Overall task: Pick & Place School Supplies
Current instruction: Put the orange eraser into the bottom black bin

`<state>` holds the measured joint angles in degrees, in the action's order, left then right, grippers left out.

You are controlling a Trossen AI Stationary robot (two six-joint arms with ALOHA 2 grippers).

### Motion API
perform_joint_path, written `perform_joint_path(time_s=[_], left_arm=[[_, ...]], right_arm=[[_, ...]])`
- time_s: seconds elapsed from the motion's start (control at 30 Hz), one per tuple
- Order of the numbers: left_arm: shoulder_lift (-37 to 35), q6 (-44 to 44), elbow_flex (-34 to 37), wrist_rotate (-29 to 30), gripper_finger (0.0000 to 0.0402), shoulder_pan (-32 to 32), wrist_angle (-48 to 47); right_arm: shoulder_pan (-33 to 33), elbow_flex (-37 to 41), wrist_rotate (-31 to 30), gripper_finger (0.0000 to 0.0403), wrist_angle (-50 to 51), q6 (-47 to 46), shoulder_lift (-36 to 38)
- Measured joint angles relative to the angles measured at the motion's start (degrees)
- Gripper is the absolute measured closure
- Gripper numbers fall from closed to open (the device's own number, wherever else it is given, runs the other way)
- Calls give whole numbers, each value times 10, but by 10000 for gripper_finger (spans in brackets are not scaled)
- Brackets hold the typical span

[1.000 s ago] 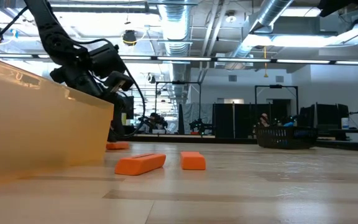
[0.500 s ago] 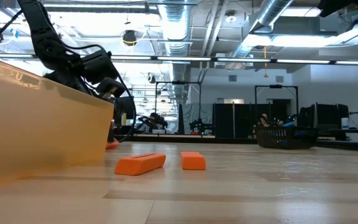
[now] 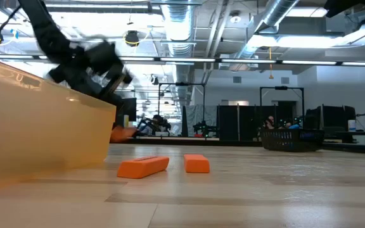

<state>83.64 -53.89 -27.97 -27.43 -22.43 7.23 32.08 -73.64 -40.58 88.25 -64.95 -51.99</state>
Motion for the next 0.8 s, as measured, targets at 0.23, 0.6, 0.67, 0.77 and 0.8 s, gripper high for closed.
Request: perform_joint_path(time_s=[0.23, 0.6, 0.67, 0.77, 0.8], left_arm=[[-22, -3, -136, 4, 380, 61, 37], [221, 97, -392, 26, 380, 195, 69], [265, 120, -451, 11, 380, 210, 83], [324, 156, -539, -18, 380, 226, 88], [342, 168, -564, -29, 380, 230, 87]], right_arm=[[0, 0, -22, 280, 0, 5, 0], [-10, 0, -78, 280, 15, 11, 46], [-16, 0, -77, 280, 16, 11, 57], [-19, 0, -61, 280, 12, 10, 69], [-18, 0, -48, 280, 8, 10, 73]])
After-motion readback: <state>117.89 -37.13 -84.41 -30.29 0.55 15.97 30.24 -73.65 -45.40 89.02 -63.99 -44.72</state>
